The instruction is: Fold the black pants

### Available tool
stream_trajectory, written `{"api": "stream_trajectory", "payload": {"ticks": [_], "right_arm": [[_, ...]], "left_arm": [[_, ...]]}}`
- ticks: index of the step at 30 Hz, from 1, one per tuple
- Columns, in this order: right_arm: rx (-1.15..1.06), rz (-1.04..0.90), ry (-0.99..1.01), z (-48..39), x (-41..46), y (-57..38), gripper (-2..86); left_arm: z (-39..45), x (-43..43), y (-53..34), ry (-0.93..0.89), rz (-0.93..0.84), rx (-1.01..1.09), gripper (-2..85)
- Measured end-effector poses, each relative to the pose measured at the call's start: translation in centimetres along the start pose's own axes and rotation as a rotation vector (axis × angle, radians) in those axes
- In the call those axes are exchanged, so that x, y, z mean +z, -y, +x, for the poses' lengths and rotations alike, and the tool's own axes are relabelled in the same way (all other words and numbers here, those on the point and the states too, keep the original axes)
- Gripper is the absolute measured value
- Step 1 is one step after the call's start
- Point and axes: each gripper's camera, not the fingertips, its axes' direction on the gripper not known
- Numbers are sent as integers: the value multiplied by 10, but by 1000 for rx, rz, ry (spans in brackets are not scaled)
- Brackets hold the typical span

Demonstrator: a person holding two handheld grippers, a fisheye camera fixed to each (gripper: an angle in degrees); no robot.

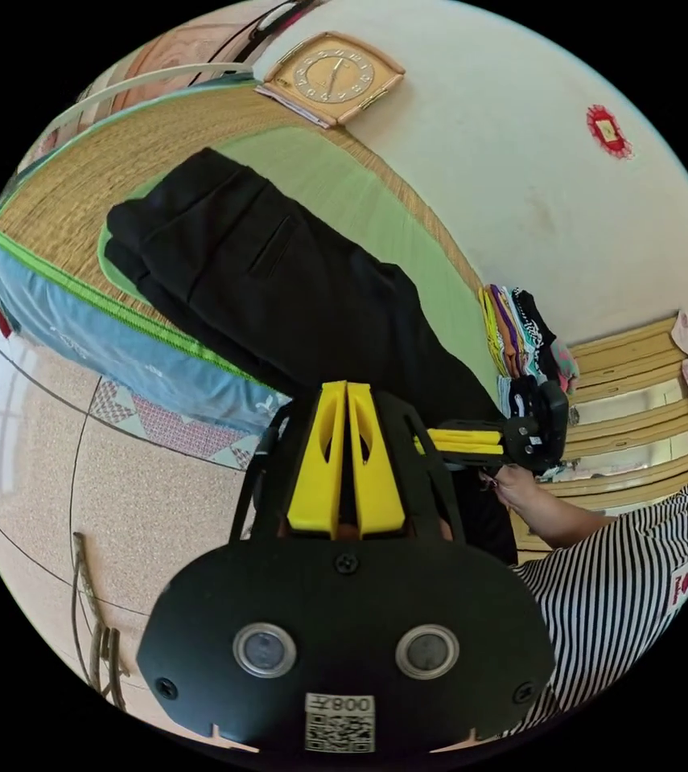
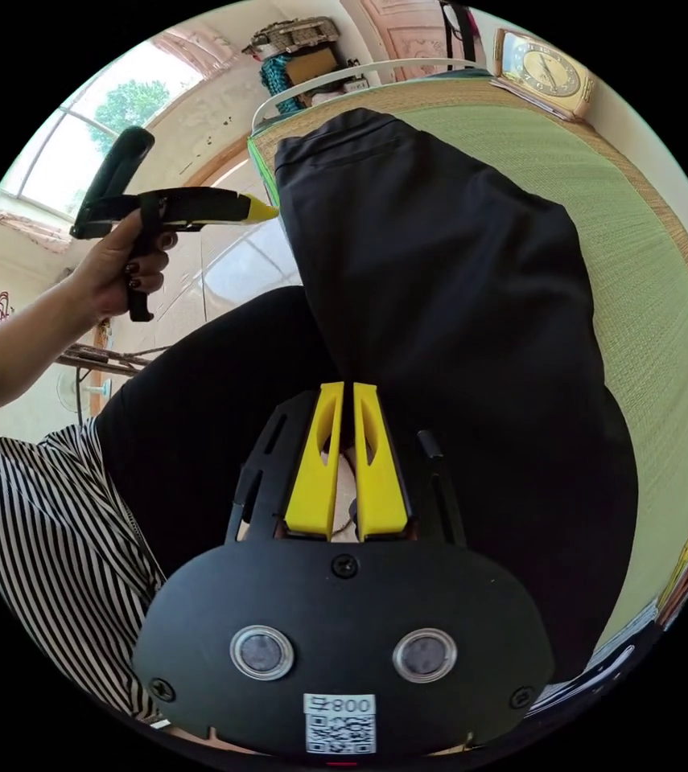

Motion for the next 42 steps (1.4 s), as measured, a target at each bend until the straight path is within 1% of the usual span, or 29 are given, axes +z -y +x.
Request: {"api": "stream_trajectory", "payload": {"ticks": [2,5,6,8,11,16,18,19,20,22,23,27,31,33,35,36,37,39,42], "right_arm": [[18,4,22,3,-3,-4,21],[75,22,62,8,-11,-13,18],[95,39,80,9,-17,-19,14],[126,45,104,12,-26,-30,8],[202,89,124,22,-48,-60,4],[439,174,18,62,-84,-127,2],[571,160,-51,83,-87,-159,1],[597,142,-66,88,-85,-166,1],[650,79,-70,97,-78,-178,1],[666,129,-29,99,-85,-193,1],[657,182,-49,98,-95,-199,1],[647,222,-178,116,-124,-206,1],[686,251,-236,147,-140,-213,1],[720,164,-264,166,-132,-221,1],[735,128,-263,173,-124,-233,1],[754,175,-240,175,-127,-246,1],[775,184,-236,176,-128,-253,1],[832,225,-215,180,-131,-277,1],[861,263,-149,186,-136,-297,0]], "left_arm": [[6,-3,12,24,-5,14,1],[10,6,27,105,-58,12,1],[11,13,30,164,-110,19,1],[15,12,31,136,-104,9,1],[35,7,36,169,-108,35,1],[80,-3,46,220,-98,78,1],[99,-7,50,217,-84,96,1],[114,-8,54,198,-76,118,1],[122,-8,57,185,-77,130,1],[160,-3,68,159,-81,197,1],[171,-1,71,156,-83,218,1],[247,34,104,91,-134,343,1],[327,79,145,108,-181,456,1],[356,99,162,129,-216,480,1],[378,120,176,182,-251,493,1],[389,133,185,242,-282,493,1],[398,143,193,294,-301,488,1],[410,150,203,294,-312,481,1],[434,152,214,259,-317,453,1]]}}
